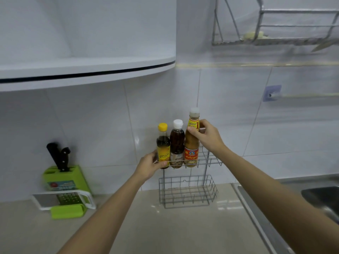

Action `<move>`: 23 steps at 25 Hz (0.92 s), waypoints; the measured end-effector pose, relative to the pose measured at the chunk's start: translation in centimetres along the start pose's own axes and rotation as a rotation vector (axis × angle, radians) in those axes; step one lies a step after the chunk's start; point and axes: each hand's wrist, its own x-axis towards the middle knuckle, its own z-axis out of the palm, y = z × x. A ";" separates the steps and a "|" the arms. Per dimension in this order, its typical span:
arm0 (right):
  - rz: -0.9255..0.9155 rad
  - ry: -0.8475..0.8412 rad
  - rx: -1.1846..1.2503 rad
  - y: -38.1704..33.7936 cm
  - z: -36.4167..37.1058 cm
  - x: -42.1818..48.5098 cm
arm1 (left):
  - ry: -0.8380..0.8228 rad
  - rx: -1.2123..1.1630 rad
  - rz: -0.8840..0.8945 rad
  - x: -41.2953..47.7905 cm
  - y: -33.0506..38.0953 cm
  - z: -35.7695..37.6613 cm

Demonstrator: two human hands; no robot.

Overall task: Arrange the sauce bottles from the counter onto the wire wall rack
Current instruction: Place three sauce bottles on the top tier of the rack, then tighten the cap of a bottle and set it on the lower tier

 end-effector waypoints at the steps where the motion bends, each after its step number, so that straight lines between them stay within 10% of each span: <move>1: 0.004 0.004 -0.003 0.1 -0.1 -0.1 | 0.001 0.006 -0.002 0.0 0.0 0.0; 11: 0.114 -0.114 -0.011 0.5 -0.2 -1.4 | -0.055 0.141 -0.113 -0.3 1.0 0.1; 17: -0.041 0.216 -0.428 2.0 -0.3 -8.1 | -0.238 0.702 -0.214 -5.4 2.8 -2.9; 23: -0.286 -0.431 -0.697 0.6 4.9 -13.8 | -0.224 0.788 -0.128 -12.2 3.4 -6.3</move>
